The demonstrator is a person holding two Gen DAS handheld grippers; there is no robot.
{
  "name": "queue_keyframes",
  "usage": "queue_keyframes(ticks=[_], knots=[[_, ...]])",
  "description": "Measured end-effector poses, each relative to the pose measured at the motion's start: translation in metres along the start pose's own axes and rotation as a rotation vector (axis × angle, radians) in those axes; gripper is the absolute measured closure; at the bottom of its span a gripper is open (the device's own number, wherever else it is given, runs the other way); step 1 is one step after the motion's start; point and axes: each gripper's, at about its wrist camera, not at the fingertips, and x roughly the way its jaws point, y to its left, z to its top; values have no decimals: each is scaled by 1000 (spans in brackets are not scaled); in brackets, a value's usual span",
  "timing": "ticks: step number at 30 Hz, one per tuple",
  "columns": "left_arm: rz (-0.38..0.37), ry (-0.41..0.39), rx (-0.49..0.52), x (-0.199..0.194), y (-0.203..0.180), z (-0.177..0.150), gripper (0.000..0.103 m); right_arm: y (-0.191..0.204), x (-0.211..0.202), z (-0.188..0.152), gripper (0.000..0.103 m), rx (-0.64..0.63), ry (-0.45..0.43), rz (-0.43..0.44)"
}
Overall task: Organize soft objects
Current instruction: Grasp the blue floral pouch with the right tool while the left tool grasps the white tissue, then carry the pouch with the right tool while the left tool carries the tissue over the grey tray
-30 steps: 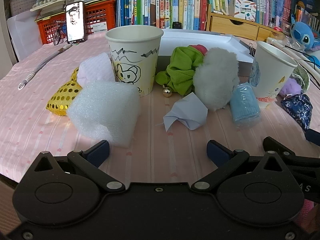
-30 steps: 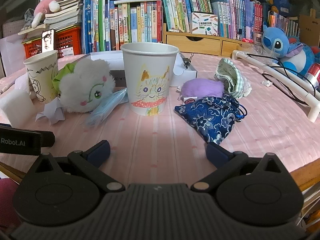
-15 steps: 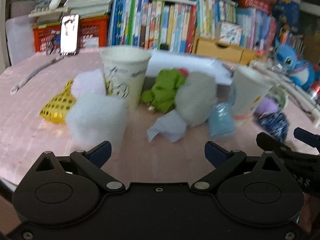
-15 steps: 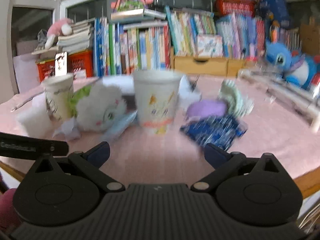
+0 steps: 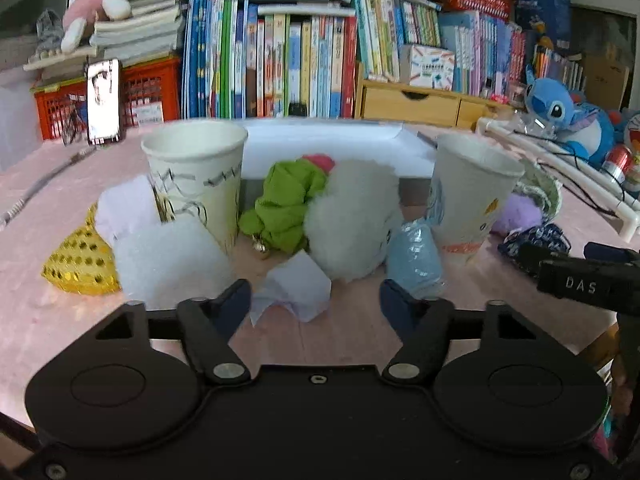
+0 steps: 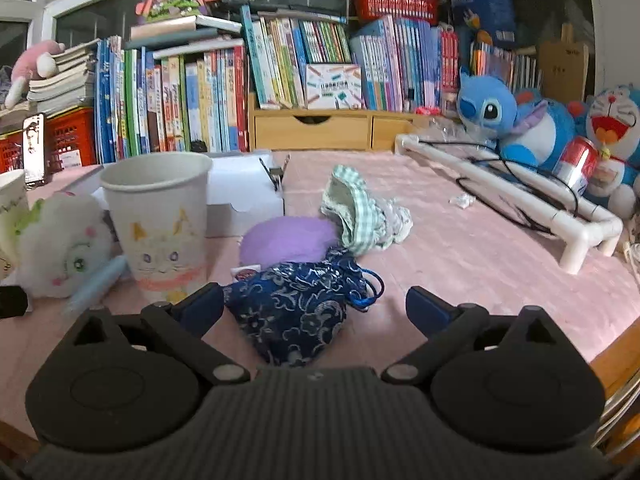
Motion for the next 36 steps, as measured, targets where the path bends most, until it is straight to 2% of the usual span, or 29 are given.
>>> queue_keyframes(ticks=[5, 8, 11, 16, 18, 28, 36], knots=[[35, -15, 25, 7, -2, -3, 51, 3, 9, 1, 6, -13, 17, 18], [50, -19, 28, 11, -1, -1, 58, 6, 14, 1, 12, -12, 37, 34], [47, -26, 21, 12, 1, 0, 69, 8, 13, 0, 21, -18, 41, 41], [41, -32, 60, 4, -2, 0, 71, 5, 2, 1, 46, 3, 41, 54], [26, -37, 65, -3, -3, 0, 71, 4, -4, 2, 50, 7, 37, 57], [-48, -86, 54, -42, 0, 18, 73, -2, -42, 22, 54, -5, -32, 107], [-100, -130, 41, -56, 10, 69, 73, -12, -47, 68, 54, 6, -88, 169]])
